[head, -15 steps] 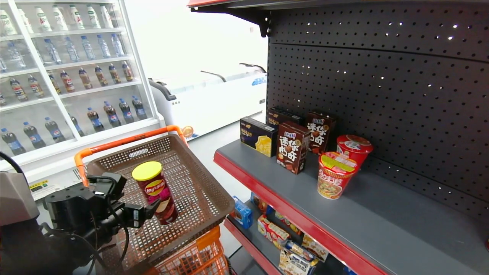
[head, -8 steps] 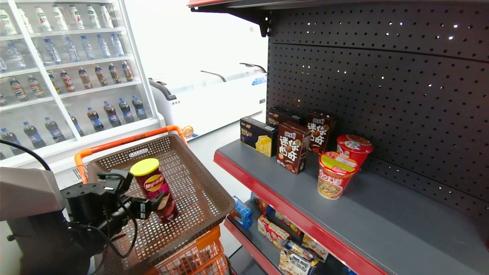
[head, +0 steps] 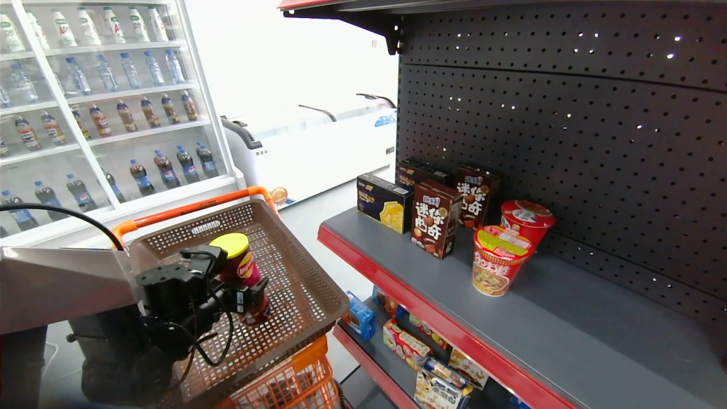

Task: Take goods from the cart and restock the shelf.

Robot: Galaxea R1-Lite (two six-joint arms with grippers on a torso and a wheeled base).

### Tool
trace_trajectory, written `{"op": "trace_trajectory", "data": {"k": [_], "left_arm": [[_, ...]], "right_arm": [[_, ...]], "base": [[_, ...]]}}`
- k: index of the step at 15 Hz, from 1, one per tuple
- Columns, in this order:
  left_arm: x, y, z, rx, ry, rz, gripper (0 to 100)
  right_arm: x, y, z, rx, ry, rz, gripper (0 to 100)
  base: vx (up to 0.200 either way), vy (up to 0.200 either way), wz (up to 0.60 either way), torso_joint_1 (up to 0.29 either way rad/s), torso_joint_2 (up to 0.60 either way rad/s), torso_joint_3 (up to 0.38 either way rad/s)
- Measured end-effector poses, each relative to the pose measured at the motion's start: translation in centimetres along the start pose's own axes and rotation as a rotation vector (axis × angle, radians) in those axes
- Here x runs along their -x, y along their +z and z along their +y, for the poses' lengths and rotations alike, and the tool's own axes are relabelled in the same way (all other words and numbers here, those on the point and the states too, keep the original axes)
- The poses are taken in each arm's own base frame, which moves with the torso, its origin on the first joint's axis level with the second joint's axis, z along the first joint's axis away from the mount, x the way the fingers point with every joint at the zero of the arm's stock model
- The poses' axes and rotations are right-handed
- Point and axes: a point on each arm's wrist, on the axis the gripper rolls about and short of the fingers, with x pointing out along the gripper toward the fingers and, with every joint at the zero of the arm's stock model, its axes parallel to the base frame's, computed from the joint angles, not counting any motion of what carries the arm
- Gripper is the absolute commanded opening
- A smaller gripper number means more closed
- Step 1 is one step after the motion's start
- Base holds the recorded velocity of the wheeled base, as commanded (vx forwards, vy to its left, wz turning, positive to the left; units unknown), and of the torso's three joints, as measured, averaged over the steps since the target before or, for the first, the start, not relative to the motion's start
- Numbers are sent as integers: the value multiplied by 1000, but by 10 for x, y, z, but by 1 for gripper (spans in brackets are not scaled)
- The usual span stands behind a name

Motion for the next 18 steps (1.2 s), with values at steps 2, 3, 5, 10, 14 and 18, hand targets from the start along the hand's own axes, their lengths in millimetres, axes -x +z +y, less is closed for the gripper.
{"op": "trace_trajectory", "data": {"k": [2, 3, 5, 10, 14, 18], "left_arm": [[-9, -2, -5, -9, -23, -12, 100], [-12, -3, -7, -11, -29, -13, 100], [-17, -8, -10, -12, -32, -4, 100], [-19, -17, -9, -12, -2, 19, 0], [-5, -4, -8, 5, 20, 47, 0], [38, 43, -4, 30, 30, 105, 0]], "right_arm": [[0, 0, 0, 0, 0, 0, 100], [0, 0, 0, 0, 0, 0, 100], [0, 0, 0, 0, 0, 0, 100], [0, 0, 0, 0, 0, 0, 100], [0, 0, 0, 0, 0, 0, 100], [0, 0, 0, 0, 0, 0, 100]], "base": [[0, 0, 0, 0, 0, 0], [0, 0, 0, 0, 0, 0], [0, 0, 0, 0, 0, 0], [0, 0, 0, 0, 0, 0], [0, 0, 0, 0, 0, 0], [0, 0, 0, 0, 0, 0]]}}
